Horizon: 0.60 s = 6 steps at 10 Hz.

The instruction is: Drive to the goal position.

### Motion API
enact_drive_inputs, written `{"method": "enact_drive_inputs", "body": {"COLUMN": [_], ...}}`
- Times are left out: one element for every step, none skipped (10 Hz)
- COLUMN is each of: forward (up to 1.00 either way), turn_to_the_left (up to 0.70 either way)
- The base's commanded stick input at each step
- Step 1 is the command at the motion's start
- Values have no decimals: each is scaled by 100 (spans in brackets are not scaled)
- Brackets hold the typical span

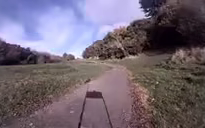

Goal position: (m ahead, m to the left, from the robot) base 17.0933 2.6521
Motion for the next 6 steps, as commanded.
{"method": "enact_drive_inputs", "body": {"forward": [70, 70, 70, 70, 70, 70], "turn_to_the_left": [-14, -14, -14, -14, -14, -14]}}
